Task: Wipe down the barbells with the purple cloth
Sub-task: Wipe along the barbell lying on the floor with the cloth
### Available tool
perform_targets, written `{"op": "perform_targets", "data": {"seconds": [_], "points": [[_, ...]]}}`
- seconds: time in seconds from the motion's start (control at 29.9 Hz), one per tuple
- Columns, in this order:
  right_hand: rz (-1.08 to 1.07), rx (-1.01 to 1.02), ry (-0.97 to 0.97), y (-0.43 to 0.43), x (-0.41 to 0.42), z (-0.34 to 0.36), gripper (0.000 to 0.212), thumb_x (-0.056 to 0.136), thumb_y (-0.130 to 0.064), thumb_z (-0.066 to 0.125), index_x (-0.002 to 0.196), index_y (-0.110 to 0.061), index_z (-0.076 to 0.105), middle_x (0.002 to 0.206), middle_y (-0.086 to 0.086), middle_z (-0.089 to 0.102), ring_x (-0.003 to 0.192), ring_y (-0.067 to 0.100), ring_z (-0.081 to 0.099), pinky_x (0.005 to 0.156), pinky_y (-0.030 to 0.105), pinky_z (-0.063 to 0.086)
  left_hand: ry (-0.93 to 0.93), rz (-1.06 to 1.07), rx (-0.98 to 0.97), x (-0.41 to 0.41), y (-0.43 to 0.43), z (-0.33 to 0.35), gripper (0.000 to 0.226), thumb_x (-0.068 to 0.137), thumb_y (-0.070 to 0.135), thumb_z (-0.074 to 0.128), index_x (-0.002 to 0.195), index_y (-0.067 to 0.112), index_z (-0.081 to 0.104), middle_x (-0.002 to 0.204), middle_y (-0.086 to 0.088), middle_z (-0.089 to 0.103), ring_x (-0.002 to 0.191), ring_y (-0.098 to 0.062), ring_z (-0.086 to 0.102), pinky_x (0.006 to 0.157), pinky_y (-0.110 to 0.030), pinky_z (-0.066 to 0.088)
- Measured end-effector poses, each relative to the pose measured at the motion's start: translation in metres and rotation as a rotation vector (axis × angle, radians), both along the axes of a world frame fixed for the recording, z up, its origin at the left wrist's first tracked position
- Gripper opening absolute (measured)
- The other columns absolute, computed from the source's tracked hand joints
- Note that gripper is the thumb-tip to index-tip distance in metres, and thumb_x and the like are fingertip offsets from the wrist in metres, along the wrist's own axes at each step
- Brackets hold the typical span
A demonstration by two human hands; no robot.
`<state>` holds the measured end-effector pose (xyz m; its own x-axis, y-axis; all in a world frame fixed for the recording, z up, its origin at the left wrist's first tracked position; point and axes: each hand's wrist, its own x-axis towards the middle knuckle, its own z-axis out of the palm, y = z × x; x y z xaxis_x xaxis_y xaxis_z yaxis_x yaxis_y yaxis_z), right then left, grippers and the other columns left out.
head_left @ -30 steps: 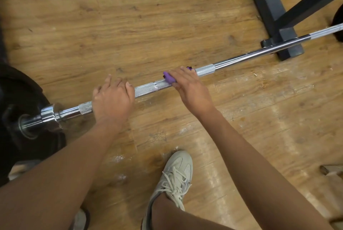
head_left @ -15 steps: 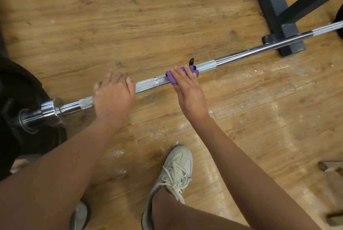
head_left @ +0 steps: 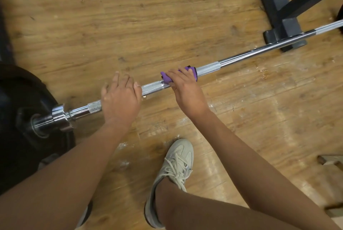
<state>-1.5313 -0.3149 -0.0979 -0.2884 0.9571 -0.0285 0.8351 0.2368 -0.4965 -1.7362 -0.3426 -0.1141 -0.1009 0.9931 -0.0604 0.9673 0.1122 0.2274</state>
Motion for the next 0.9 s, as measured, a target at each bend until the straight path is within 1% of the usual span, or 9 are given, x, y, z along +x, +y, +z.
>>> {"op": "perform_targets", "data": {"seconds": [0.07, 0.23, 0.3, 0.43, 0.54, 0.67, 0.77, 0.87, 0.9], "points": [[0.02, 0.026, -0.017, -0.009, 0.0, -0.001, 0.033, 0.105, -0.016, 0.048, 0.135, -0.01, 0.06, 0.134, 0.001, 0.061, 0.136, 0.031, 0.045, 0.121, 0.053, 0.025, 0.008, -0.004, -0.011, 0.002, -0.005, 0.0, 0.055, 0.104, 0.034, 0.022, 0.125, 0.01, 0.067, 0.136, -0.003, 0.063, 0.142, -0.024, 0.042, 0.106, -0.05, 0.036], [0.006, 0.081, 0.013, -0.043, 0.013, -0.002, 0.039, 0.103, -0.006, 0.052, 0.142, -0.009, 0.055, 0.146, 0.002, 0.056, 0.147, 0.03, 0.034, 0.123, 0.044, 0.025, 0.004, -0.005, -0.033, 0.008, -0.021, 0.005, 0.06, 0.103, 0.037, 0.018, 0.128, 0.009, 0.065, 0.137, -0.003, 0.062, 0.141, -0.024, 0.042, 0.107, -0.05, 0.034], [-0.017, 0.052, 0.023, -0.043, 0.01, 0.002, 0.037, 0.104, -0.007, 0.051, 0.141, -0.009, 0.056, 0.143, 0.003, 0.057, 0.147, 0.032, 0.034, 0.122, 0.043, 0.02, -0.005, 0.002, -0.049, 0.012, -0.027, 0.006, 0.062, 0.104, 0.038, 0.016, 0.133, 0.009, 0.063, 0.141, -0.002, 0.06, 0.144, -0.023, 0.039, 0.109, -0.049, 0.032], [-0.015, -0.02, 0.007, -0.031, 0.001, 0.007, 0.032, 0.102, -0.007, 0.047, 0.13, -0.006, 0.063, 0.129, 0.005, 0.065, 0.136, 0.035, 0.045, 0.12, 0.031, 0.008, -0.034, -0.021, -0.053, 0.015, -0.041, 0.007, 0.061, 0.105, 0.039, 0.015, 0.138, 0.01, 0.058, 0.148, -0.002, 0.054, 0.148, -0.02, 0.032, 0.113, -0.051, 0.028], [0.018, -0.048, 0.004, -0.047, 0.011, 0.003, 0.034, 0.105, -0.01, 0.046, 0.137, -0.011, 0.058, 0.138, 0.001, 0.059, 0.141, 0.03, 0.039, 0.123, 0.05, 0.017, -0.05, -0.037, -0.059, 0.015, -0.052, 0.007, 0.061, 0.107, 0.04, 0.014, 0.148, 0.011, 0.047, 0.158, -0.001, 0.042, 0.152, -0.017, 0.022, 0.116, -0.052, 0.024], [0.035, 0.02, -0.005, -0.083, 0.029, -0.006, 0.044, 0.104, -0.005, 0.049, 0.147, -0.015, 0.049, 0.152, -0.001, 0.048, 0.152, 0.026, 0.025, 0.126, 0.041, 0.014, -0.044, -0.048, -0.039, 0.021, -0.065, 0.006, 0.059, 0.108, 0.041, 0.015, 0.154, 0.011, 0.036, 0.164, -0.001, 0.029, 0.155, -0.018, 0.014, 0.118, -0.055, 0.022], [0.012, 0.005, -0.025, -0.068, 0.017, 0.0, 0.037, 0.105, -0.015, 0.043, 0.139, -0.01, 0.058, 0.14, 0.001, 0.059, 0.14, 0.029, 0.04, 0.124, 0.039, 0.014, -0.042, -0.035, -0.035, 0.026, -0.073, 0.005, 0.06, 0.107, 0.042, 0.016, 0.153, 0.011, 0.037, 0.164, -0.002, 0.031, 0.154, -0.019, 0.016, 0.117, -0.057, 0.023], [0.057, 0.019, -0.076, -0.054, 0.008, 0.009, 0.034, 0.1, -0.015, 0.039, 0.122, -0.008, 0.065, 0.119, 0.001, 0.067, 0.111, 0.028, 0.055, 0.107, 0.048, 0.03, -0.043, -0.033, -0.051, 0.03, -0.082, 0.004, 0.058, 0.108, 0.041, 0.018, 0.154, 0.012, 0.037, 0.164, -0.001, 0.03, 0.154, -0.019, 0.015, 0.116, -0.057, 0.023], [0.064, 0.031, -0.073, -0.056, 0.009, 0.009, 0.031, 0.099, -0.013, 0.042, 0.12, -0.009, 0.065, 0.118, 0.0, 0.067, 0.109, 0.027, 0.055, 0.106, 0.05, 0.031, -0.042, -0.034, -0.051, 0.03, -0.084, 0.004, 0.058, 0.108, 0.041, 0.018, 0.154, 0.012, 0.037, 0.164, -0.001, 0.03, 0.154, -0.019, 0.015, 0.116, -0.057, 0.024]]}}
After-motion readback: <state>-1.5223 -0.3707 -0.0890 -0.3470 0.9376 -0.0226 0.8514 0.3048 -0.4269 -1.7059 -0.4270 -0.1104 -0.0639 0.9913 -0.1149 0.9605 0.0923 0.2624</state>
